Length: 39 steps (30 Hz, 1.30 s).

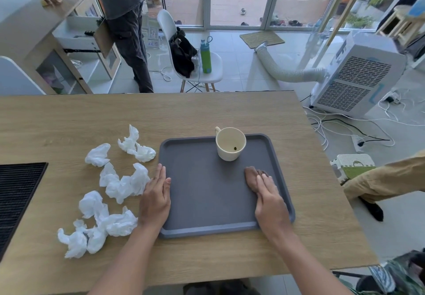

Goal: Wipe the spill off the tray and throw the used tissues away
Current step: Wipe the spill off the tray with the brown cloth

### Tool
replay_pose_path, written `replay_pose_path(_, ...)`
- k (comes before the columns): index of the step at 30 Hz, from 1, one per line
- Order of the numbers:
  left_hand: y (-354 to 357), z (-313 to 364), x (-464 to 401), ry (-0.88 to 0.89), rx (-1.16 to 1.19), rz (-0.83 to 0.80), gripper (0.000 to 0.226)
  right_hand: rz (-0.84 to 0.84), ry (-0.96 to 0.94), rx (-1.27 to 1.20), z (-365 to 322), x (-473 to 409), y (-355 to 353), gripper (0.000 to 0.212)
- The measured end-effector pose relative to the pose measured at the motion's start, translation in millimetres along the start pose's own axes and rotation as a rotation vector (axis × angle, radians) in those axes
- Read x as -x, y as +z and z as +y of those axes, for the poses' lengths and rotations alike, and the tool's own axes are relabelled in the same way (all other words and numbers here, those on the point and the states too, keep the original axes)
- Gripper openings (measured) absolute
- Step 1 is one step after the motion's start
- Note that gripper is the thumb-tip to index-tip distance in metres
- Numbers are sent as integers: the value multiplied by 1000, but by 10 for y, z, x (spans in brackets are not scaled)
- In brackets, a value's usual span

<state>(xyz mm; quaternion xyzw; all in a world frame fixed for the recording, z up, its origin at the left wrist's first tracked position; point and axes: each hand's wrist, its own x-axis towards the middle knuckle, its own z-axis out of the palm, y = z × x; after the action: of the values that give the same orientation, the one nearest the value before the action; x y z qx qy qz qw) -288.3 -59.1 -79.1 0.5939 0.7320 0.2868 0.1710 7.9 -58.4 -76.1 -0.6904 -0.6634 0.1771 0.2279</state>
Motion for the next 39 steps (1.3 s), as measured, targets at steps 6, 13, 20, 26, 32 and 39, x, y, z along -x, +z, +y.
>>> replay_pose_path(6,0,1,-2,18,19,-4,52,-16,-26,-57,-115,0,34,56)
replay_pose_path(13,14,5,-1,-8,9,1,50,42,10,-77,-382,-113,229,59)
replay_pose_path(20,16,16,-2,-37,76,-15,57,-205,-368,-152,-922,354,638,56)
replay_pose_path(26,2,20,20,-34,73,-18,68,-216,-481,-96,-985,13,736,48)
replay_pose_path(32,0,23,9,-35,74,-35,58,-187,-296,-94,-1317,-568,881,54)
replay_pose_path(39,-31,45,0,-49,138,-19,45,-193,-365,-44,-1433,-686,924,63)
